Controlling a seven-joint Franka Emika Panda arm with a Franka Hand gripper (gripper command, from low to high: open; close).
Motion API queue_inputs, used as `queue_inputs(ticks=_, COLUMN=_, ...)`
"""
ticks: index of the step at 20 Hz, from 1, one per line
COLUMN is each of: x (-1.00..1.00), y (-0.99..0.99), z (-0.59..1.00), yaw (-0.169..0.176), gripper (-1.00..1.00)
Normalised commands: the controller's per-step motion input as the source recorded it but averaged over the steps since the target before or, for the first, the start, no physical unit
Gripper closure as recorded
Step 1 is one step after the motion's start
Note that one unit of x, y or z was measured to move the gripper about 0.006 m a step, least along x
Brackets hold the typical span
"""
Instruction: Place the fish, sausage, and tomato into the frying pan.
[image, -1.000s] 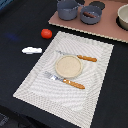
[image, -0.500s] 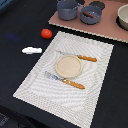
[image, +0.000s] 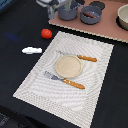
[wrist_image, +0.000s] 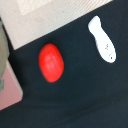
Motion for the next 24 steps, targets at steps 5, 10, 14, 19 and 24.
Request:
queue_inputs(ticks=5, x=-0.62, y=-0.29, z=-0.54, yaw=0.081, gripper=-1.0)
queue_inputs(ticks=10, x=-0.61, y=-0.17, z=-0.47, yaw=0.113, gripper=-1.0)
queue_inputs(ticks=14, x=-0.66, y=-0.12, z=-0.45, yaw=0.111, gripper=-1.0)
queue_inputs(ticks=19, x=-0.65, y=-0.14, z=-0.47, yaw=0.105, gripper=-1.0)
queue_inputs(ticks=24, x=-0.6, y=-0.23, z=-0.55, yaw=0.081, gripper=-1.0)
